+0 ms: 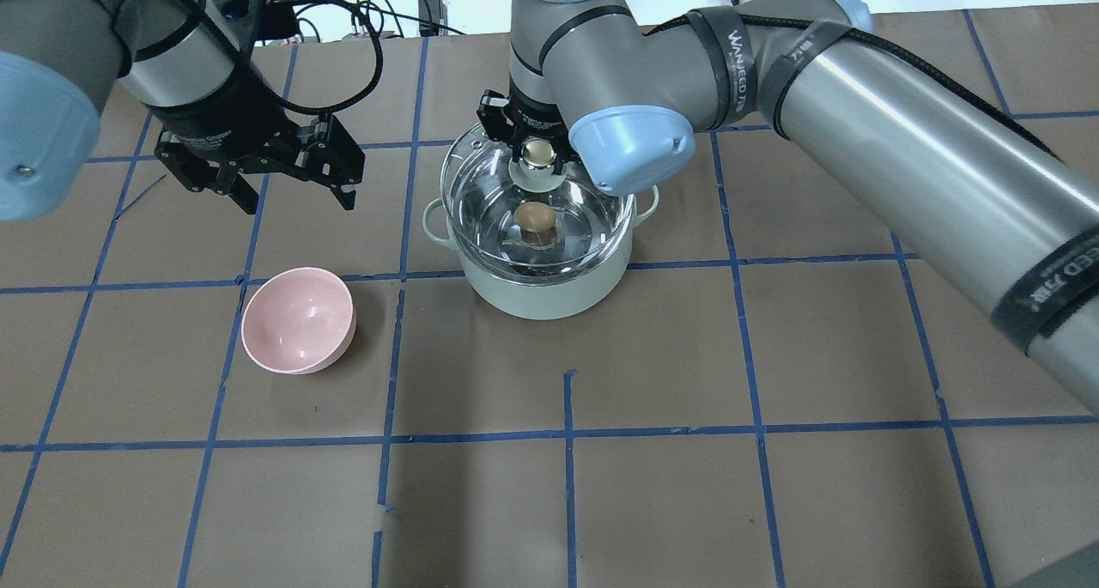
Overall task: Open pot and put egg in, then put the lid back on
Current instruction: 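Lower the glass lid onto the pot with the right gripper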
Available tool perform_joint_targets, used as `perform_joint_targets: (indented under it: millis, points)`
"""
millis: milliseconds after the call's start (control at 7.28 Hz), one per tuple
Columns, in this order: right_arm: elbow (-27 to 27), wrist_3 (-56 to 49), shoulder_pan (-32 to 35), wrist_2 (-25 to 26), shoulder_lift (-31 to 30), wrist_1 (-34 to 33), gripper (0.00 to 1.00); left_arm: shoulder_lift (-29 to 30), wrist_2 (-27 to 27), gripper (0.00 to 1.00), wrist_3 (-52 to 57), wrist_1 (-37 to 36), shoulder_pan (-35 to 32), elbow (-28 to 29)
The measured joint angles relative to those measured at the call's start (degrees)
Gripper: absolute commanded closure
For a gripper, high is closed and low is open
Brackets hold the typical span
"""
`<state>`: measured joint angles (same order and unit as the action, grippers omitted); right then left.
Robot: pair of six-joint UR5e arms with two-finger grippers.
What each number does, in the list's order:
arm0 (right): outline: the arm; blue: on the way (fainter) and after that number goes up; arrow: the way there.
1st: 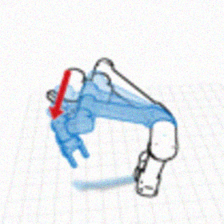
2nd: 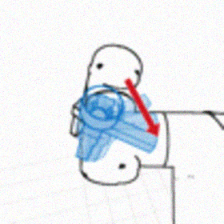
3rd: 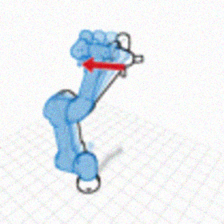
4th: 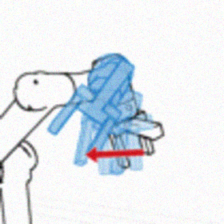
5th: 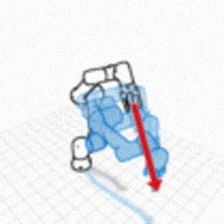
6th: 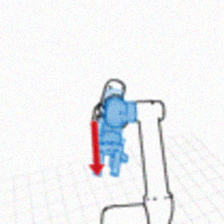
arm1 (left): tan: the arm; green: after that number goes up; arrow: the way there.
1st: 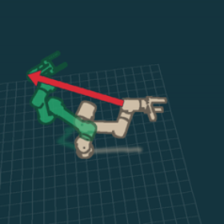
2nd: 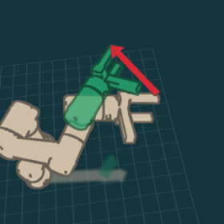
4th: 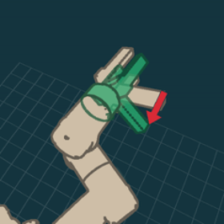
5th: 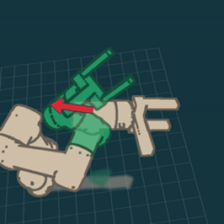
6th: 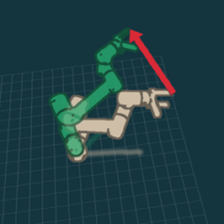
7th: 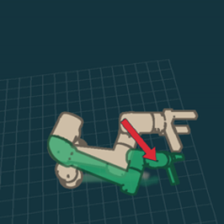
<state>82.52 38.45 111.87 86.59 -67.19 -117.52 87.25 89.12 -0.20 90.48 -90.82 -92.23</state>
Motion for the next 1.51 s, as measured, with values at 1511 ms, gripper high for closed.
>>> perform_joint_targets:
  millis: [1511]
  points:
    - [1.41,-2.31,0.45,0.88,0.51,-1.31,0.38,-0.42,0.09,0.0,0.02,0.22,0.07,-0.32]
